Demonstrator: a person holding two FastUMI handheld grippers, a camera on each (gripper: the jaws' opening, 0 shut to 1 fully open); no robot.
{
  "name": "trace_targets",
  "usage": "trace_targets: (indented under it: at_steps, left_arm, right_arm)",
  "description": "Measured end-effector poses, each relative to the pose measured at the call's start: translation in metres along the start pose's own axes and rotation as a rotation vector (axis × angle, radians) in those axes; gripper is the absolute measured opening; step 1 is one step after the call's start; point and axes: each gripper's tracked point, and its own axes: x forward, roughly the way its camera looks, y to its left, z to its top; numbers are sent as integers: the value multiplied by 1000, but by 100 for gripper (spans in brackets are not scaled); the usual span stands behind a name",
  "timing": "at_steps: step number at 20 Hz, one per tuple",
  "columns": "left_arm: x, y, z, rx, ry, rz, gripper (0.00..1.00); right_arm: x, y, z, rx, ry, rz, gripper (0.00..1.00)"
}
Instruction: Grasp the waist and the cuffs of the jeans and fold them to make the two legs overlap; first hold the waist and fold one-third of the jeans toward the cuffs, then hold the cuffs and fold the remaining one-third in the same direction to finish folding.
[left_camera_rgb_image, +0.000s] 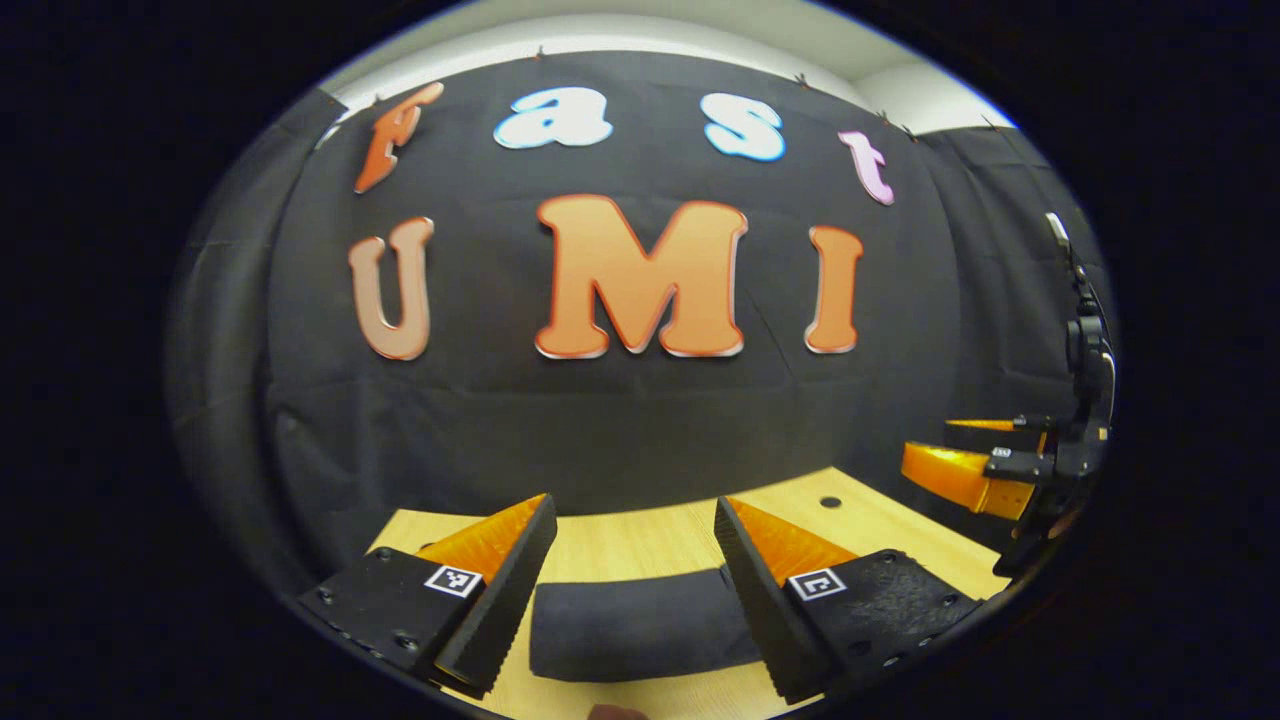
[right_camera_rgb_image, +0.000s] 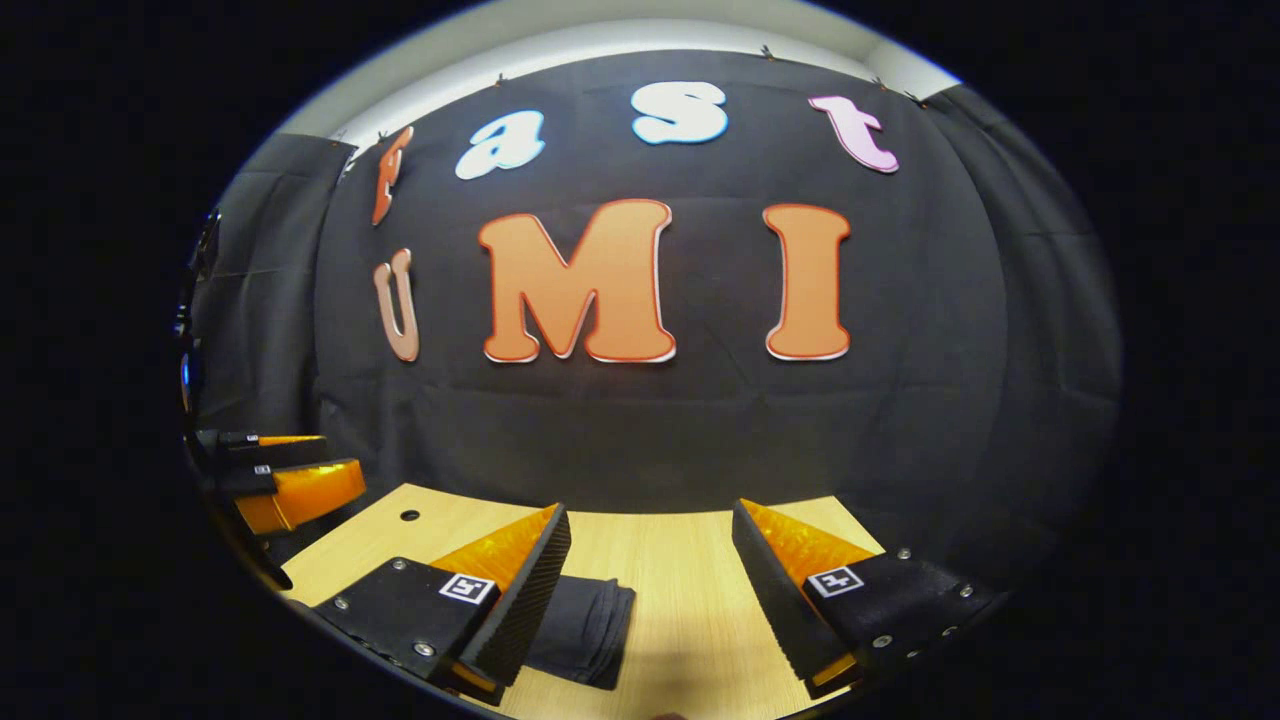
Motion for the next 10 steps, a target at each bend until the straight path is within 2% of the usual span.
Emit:
trace_targets:
  at_steps: [2, 3, 4, 7, 9, 10]
  left_arm:
    - [-4, 8, 11, -26, -65, 30, 95]
    - [-8, 11, 12, -37, -84, 43, 92]
    - [-8, 11, 9, -46, -101, 56, 97]
    - [-14, 12, 14, -63, -126, 92, 98]
    - [-14, 10, 18, -71, -174, 90, 96]
    - [-15, 12, 20, -70, -201, 92, 98]
  right_arm:
    - [-8, 5, 8, -8, -18, -3, 98]
    - [-12, 6, 14, -8, -31, -9, 98]
    - [-15, 6, 20, -4, -46, -21, 98]
    - [-28, 6, 38, 4, -91, -45, 98]
    - [-40, 6, 55, -21, -140, -57, 98]
    - [-44, 4, 59, -22, -151, -69, 98]
